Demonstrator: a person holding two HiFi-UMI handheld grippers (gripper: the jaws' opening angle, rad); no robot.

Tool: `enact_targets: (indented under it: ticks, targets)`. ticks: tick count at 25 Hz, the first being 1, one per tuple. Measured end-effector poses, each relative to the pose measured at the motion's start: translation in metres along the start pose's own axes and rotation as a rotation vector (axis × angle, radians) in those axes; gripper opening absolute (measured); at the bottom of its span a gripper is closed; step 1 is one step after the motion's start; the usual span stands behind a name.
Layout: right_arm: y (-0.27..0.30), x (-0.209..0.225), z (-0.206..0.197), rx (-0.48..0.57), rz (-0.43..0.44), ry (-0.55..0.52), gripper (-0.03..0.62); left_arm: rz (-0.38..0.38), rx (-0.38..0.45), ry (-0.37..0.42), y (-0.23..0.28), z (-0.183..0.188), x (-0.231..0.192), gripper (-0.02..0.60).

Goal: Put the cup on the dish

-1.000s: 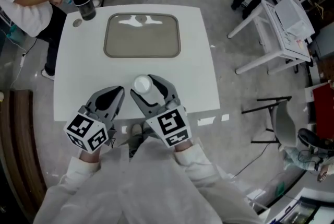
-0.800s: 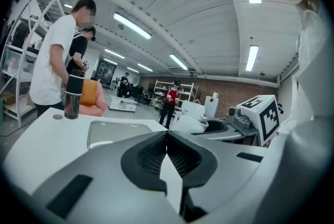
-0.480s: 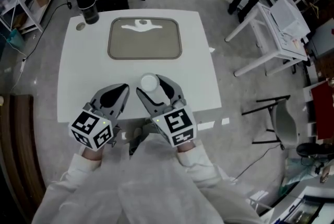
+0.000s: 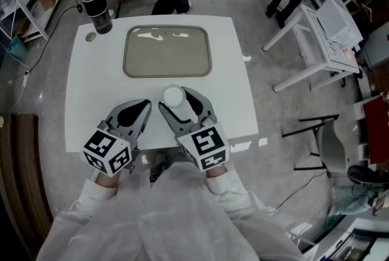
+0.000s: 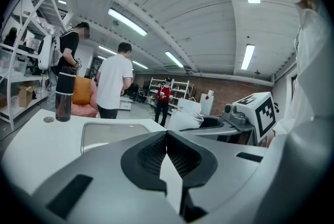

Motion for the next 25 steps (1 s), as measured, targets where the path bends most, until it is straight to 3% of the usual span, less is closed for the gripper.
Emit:
enact_targets:
  ticks: [25]
  targets:
    - [0.141,0.147,0.028,-0.057,0.034,0.015,0.256,0.021,-0.091,-0.078,0.153,-0.001,-0.121,0.008]
Point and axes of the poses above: the fingertips, and each gripper's own axes: y forward along the fingers, x to its right, z out of its top, the point moved 4 cm from there along -y, backward along the fingers, and after that the axes turned 10 degrees about y, right-handed, at the moved point
